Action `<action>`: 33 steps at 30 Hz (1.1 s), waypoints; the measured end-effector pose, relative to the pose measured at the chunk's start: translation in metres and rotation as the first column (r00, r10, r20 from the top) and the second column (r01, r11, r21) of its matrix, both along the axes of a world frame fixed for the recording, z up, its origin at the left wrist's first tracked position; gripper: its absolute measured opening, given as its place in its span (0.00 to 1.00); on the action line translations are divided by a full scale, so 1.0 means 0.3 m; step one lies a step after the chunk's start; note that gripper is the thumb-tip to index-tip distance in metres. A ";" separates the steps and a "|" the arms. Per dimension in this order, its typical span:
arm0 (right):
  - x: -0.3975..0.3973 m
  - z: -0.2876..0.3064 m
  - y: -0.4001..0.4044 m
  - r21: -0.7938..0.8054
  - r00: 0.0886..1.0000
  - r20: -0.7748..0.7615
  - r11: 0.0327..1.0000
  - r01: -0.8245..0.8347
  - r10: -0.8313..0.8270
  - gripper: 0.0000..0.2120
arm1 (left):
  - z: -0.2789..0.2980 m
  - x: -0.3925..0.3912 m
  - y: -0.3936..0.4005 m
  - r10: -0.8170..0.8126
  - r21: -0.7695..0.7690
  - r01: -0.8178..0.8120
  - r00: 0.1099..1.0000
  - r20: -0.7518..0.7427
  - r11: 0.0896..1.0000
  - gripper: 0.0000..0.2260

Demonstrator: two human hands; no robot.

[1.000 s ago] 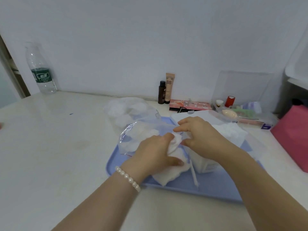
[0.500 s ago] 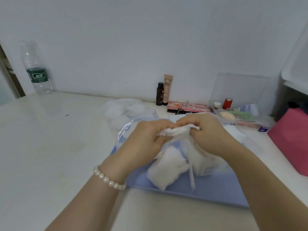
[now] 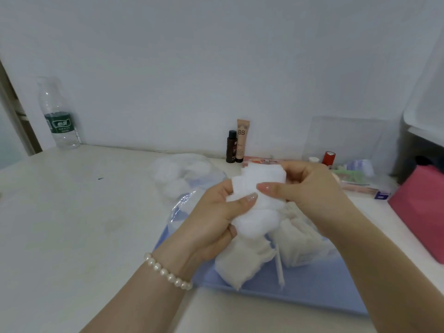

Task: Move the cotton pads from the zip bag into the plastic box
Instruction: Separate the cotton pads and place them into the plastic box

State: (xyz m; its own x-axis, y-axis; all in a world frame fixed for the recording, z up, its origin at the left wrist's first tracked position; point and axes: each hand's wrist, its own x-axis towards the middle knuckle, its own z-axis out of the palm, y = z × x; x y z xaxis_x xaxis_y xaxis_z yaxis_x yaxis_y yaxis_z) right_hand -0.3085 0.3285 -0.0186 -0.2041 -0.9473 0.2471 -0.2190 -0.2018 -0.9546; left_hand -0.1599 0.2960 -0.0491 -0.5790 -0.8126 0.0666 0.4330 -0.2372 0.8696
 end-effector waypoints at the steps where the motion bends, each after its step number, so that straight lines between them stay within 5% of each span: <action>1: 0.001 0.000 -0.002 -0.045 0.999 0.040 0.999 0.027 -0.025 0.12 | 0.000 0.001 0.001 -0.018 0.006 0.018 1.000 -0.009 1.000 0.14; 7: 0.000 -0.001 -0.008 -0.196 0.989 0.036 0.970 0.147 -0.143 0.09 | -0.006 -0.006 0.003 -0.024 0.001 0.024 0.999 -0.033 1.000 0.14; 15: -0.044 -0.007 -0.020 -0.064 0.994 0.075 0.995 0.083 -0.078 0.02 | -0.014 -0.010 -0.002 -0.026 0.010 0.026 1.000 -0.014 1.000 0.16; 19: -0.052 -0.023 -0.023 0.088 0.997 0.060 0.995 -0.046 0.041 0.18 | -0.013 -0.013 0.003 -0.025 0.012 0.025 1.000 -0.018 1.000 0.17; 21: -0.049 -0.024 -0.024 0.080 0.998 0.059 0.996 -0.039 0.034 0.16 | -0.013 -0.013 0.005 -0.039 0.012 0.040 0.999 -0.022 0.999 0.18; 25: -0.066 -0.001 -0.022 0.007 0.941 0.330 0.997 -0.081 0.074 0.06 | -0.020 -0.011 -0.006 -0.037 0.031 0.038 0.999 -0.031 0.999 0.22; 28: -0.114 0.017 -0.021 -0.024 0.896 0.445 1.000 -0.003 0.014 0.24 | -0.014 -0.010 -0.005 -0.021 0.033 0.022 0.999 -0.024 0.999 0.20; 33: -0.114 0.030 0.001 0.042 0.960 0.275 0.998 0.038 -0.048 0.24 | -0.022 -0.023 0.002 0.063 0.048 -0.060 0.997 -0.051 0.997 0.15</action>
State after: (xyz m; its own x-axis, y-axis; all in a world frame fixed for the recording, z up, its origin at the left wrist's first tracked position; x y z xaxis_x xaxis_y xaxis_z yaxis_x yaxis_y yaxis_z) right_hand -0.3425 0.3288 -0.0095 -0.2997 -0.9434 0.1417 0.0456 -0.1626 -0.9856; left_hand -0.1667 0.2967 -0.0556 -0.5245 -0.8495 0.0573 0.4928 -0.2480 0.8340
